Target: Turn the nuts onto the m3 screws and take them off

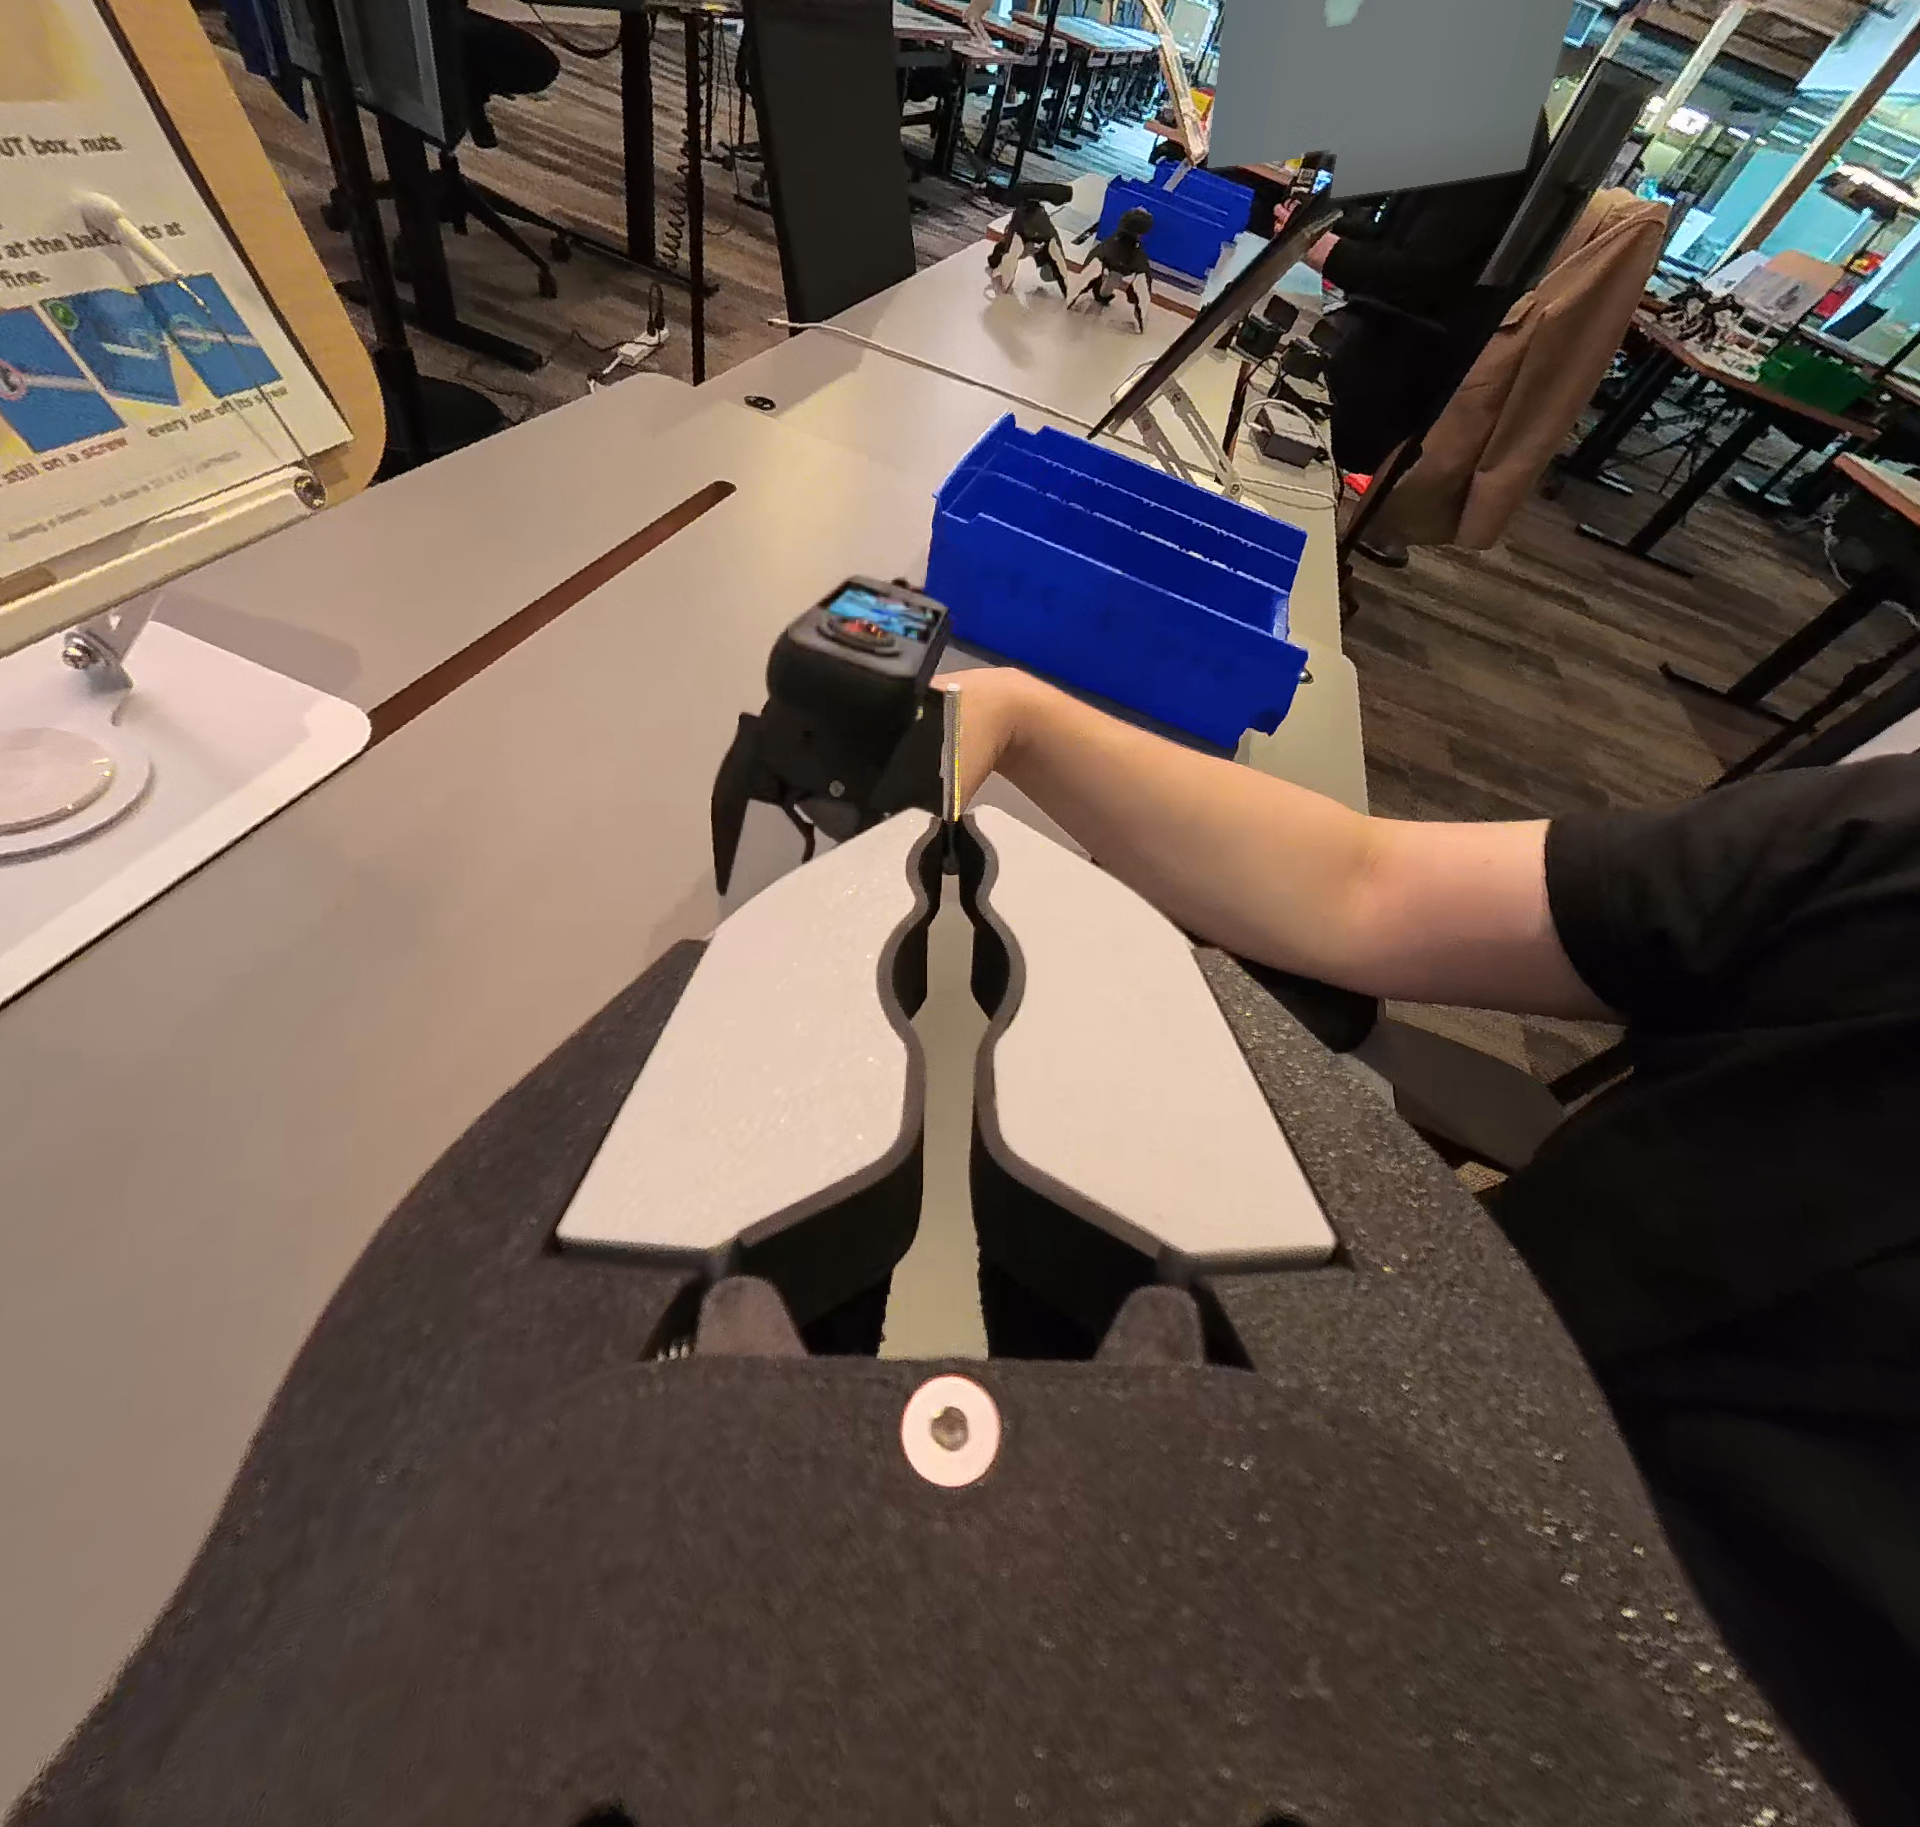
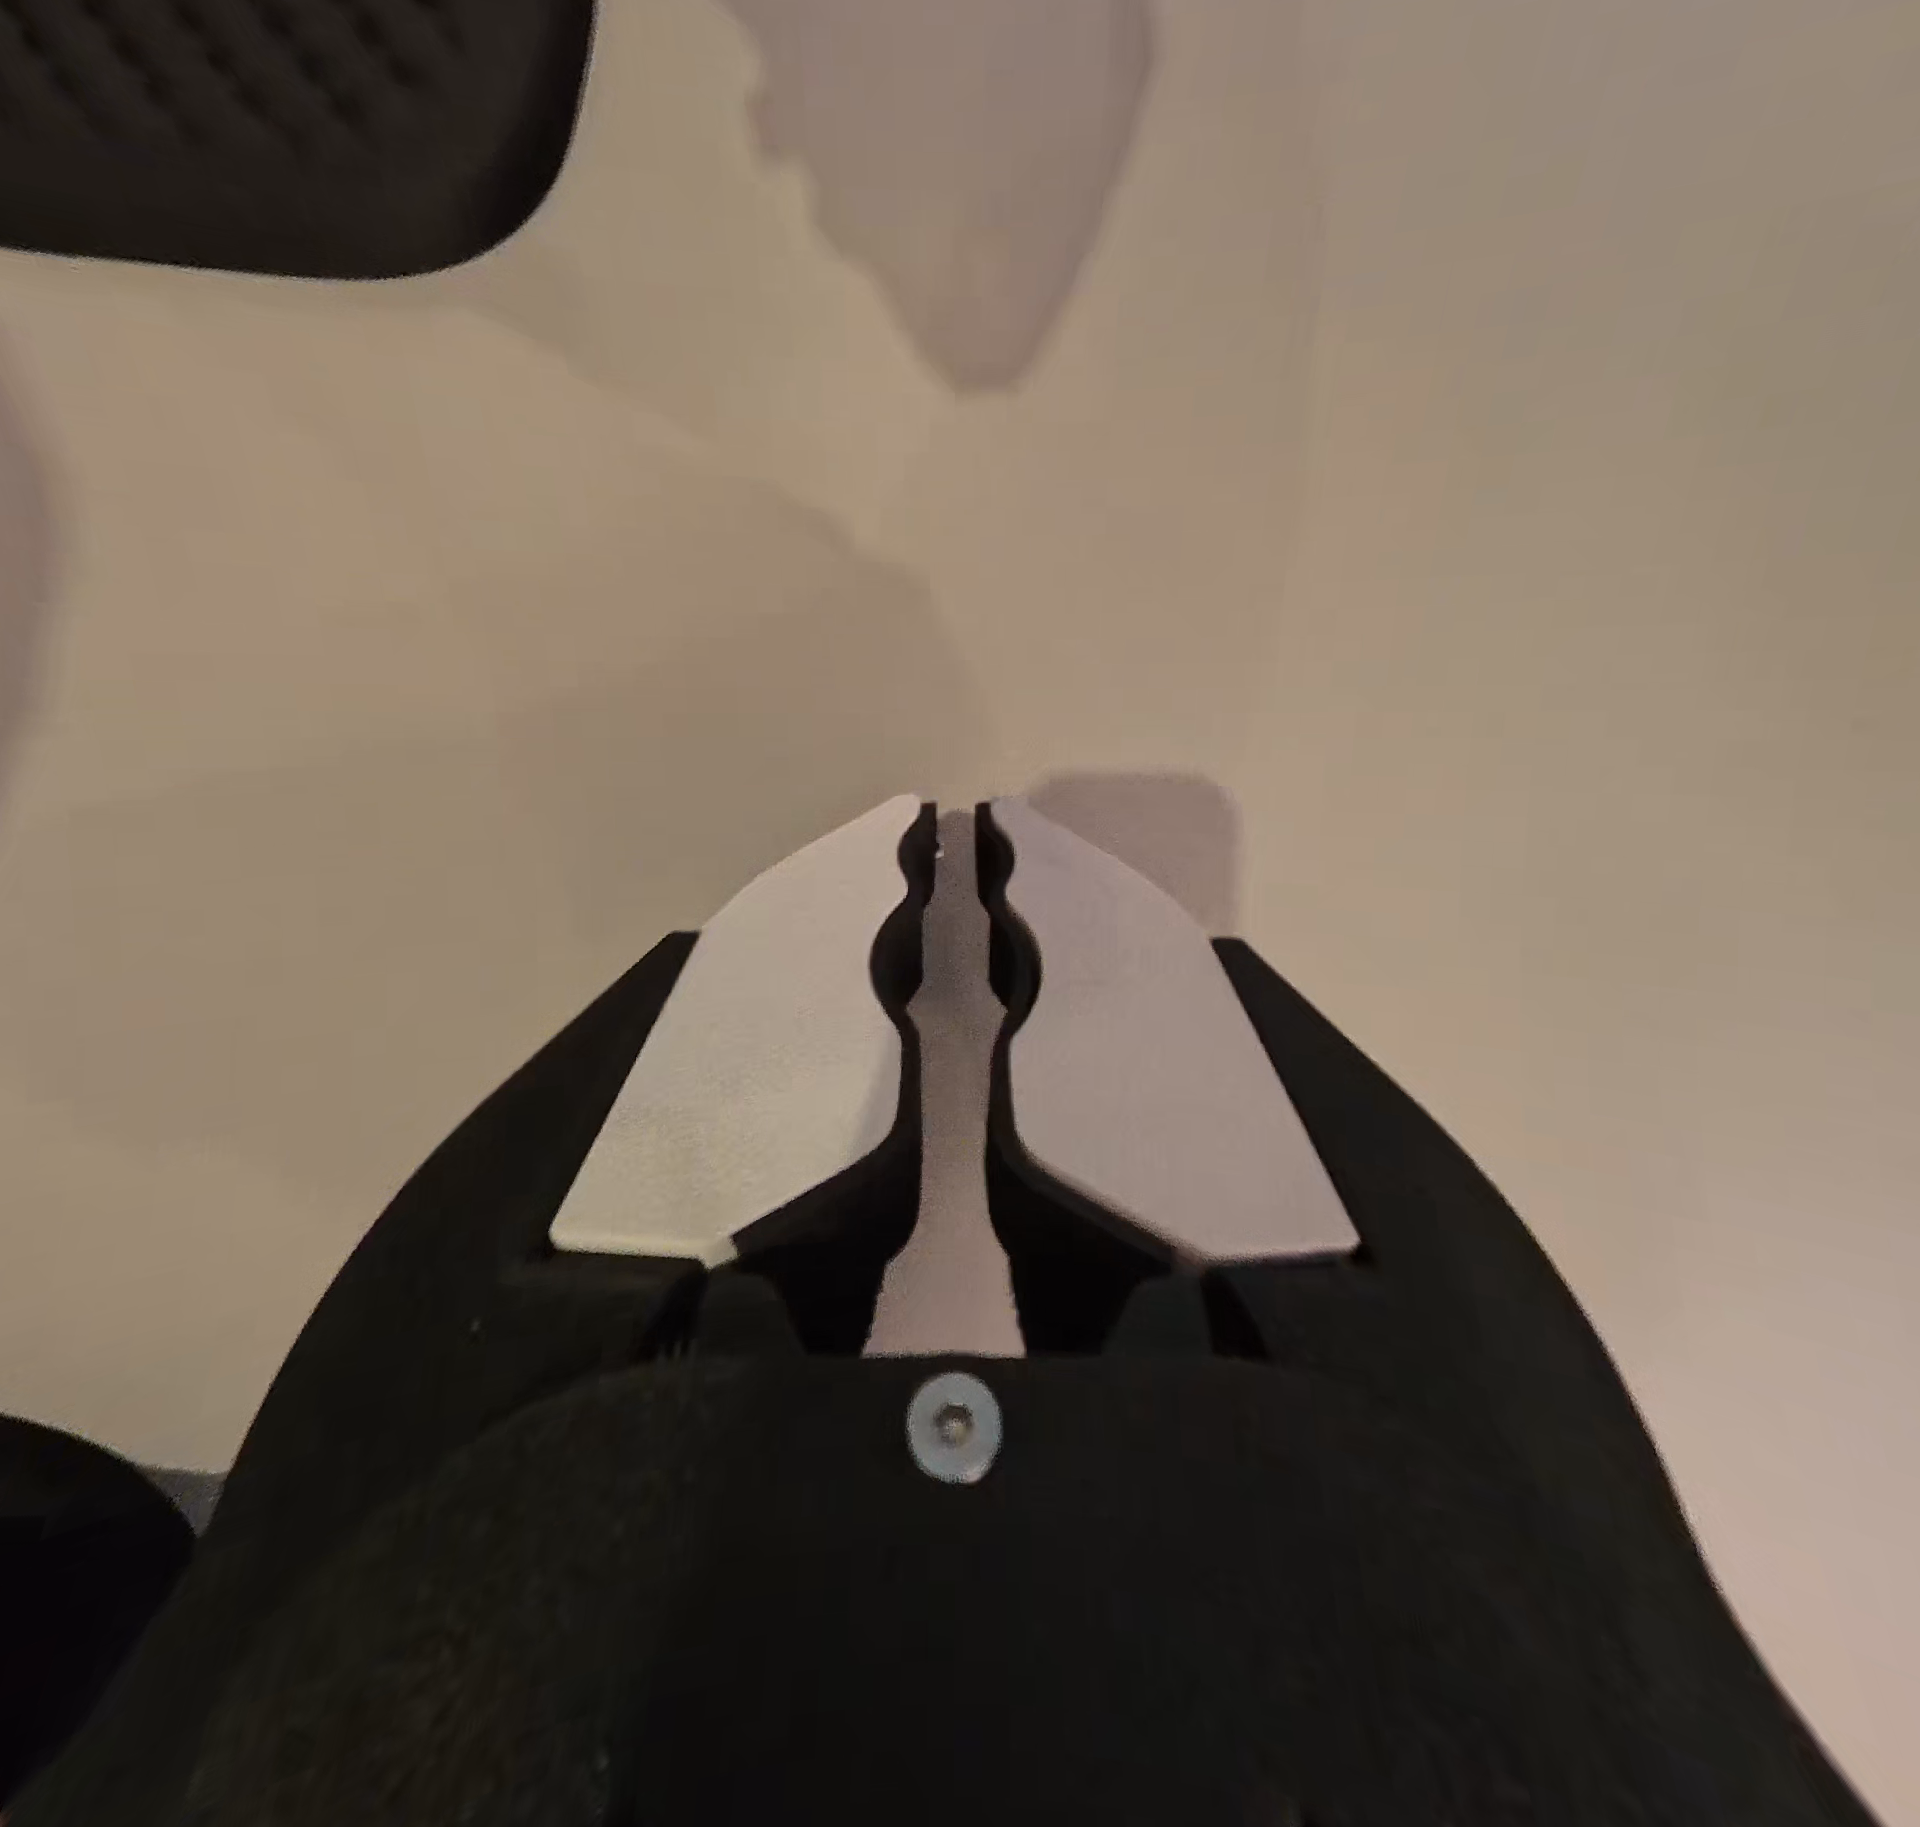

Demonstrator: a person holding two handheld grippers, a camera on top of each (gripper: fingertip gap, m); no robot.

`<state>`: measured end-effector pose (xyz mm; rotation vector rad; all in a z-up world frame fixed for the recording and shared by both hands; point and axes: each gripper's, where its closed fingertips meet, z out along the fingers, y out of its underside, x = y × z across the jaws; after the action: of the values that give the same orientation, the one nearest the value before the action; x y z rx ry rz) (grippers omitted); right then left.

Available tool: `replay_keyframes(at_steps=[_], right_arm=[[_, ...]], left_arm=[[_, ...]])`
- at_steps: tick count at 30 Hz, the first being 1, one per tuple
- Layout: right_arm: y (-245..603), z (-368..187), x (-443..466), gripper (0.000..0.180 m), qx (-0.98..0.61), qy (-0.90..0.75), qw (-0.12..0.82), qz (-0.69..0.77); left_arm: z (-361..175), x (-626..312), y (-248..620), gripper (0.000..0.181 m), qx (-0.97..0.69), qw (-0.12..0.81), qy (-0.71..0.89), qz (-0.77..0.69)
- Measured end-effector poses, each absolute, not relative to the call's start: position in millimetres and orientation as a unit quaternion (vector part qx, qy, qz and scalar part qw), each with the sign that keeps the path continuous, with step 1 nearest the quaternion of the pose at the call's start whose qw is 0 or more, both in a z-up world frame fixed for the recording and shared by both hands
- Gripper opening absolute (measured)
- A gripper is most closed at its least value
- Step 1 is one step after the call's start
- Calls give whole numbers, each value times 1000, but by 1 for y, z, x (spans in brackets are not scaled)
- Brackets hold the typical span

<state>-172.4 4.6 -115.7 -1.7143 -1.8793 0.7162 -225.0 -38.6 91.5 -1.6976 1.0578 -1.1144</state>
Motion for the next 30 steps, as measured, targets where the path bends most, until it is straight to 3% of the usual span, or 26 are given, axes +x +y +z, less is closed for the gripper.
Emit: replay_keyframes(at_steps=[16,30], right_arm=[[2,-149,-170,15,-631,-725,202,189],[2,-153,-171,7,-640,-716,194,200]], left_arm=[[87,-238,-45,2,-679,409,419,-443],[86,-237,-45,2,-680,406,420,-444]])
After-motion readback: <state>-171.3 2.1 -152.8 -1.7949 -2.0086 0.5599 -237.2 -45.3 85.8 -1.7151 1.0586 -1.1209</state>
